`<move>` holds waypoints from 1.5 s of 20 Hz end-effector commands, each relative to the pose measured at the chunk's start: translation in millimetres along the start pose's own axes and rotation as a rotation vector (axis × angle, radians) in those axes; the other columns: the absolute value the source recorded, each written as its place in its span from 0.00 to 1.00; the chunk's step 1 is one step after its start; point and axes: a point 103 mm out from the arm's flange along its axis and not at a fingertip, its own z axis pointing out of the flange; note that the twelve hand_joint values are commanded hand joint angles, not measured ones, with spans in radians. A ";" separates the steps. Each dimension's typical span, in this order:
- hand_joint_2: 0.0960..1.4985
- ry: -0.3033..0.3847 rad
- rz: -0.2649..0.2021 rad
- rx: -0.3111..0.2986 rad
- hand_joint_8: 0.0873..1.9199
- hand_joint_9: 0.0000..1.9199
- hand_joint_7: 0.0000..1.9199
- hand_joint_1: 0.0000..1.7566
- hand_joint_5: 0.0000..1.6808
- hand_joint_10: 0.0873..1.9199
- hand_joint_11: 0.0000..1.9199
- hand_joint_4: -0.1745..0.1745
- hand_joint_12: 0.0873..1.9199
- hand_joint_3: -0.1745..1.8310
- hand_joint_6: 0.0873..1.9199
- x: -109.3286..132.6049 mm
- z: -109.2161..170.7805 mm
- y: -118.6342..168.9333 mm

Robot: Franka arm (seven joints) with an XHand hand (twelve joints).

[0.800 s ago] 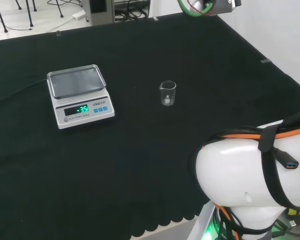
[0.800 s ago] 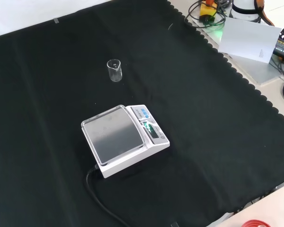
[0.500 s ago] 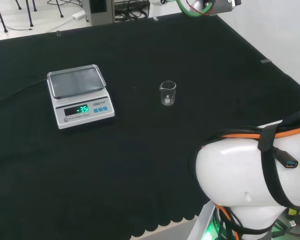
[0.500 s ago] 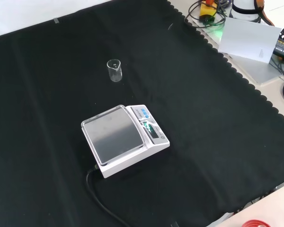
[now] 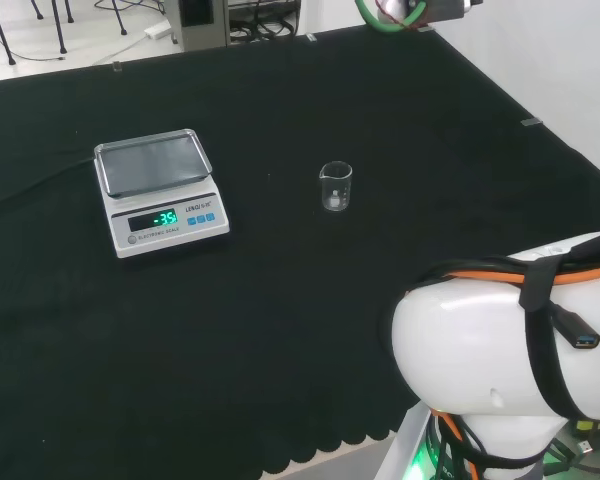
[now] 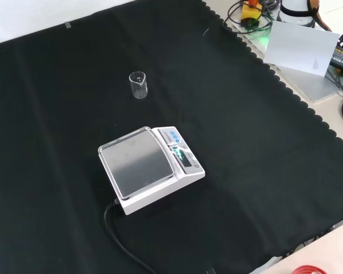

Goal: Pick up the beaker.

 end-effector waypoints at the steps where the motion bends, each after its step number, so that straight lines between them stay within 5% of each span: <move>1: 0.65 0.024 -0.027 0.093 0.28 0.23 0.15 0.41 0.26 0.34 0.05 0.43 0.74 0.00 0.09 6.9 68.6 47.0; 5: 0.65 0.031 -0.026 0.112 0.28 0.23 0.15 0.41 0.27 0.34 0.05 0.43 0.74 0.00 0.09 4.4 99.5 67.5; 11: 0.65 0.021 -0.042 0.035 0.28 0.25 0.17 0.42 0.28 0.34 0.06 0.41 0.73 0.00 0.10 -0.7 137.3 75.7; 17: 0.65 0.072 -0.039 0.110 0.28 0.26 0.19 0.42 0.28 0.33 0.07 0.41 0.73 0.00 0.11 -13.8 172.8 80.0; 18: 0.65 0.119 0.042 0.140 0.28 0.26 0.19 0.42 0.28 0.33 0.07 0.41 0.73 0.00 0.11 -20.7 177.7 81.1; 25: 0.65 0.083 -0.001 0.152 0.28 0.27 0.20 0.43 0.29 0.33 0.08 0.40 0.73 0.00 0.11 -25.0 229.6 92.8; 30: 0.65 0.067 -0.007 0.229 0.28 0.27 0.20 0.43 0.29 0.33 0.08 0.40 0.72 0.00 0.12 -21.1 264.2 106.9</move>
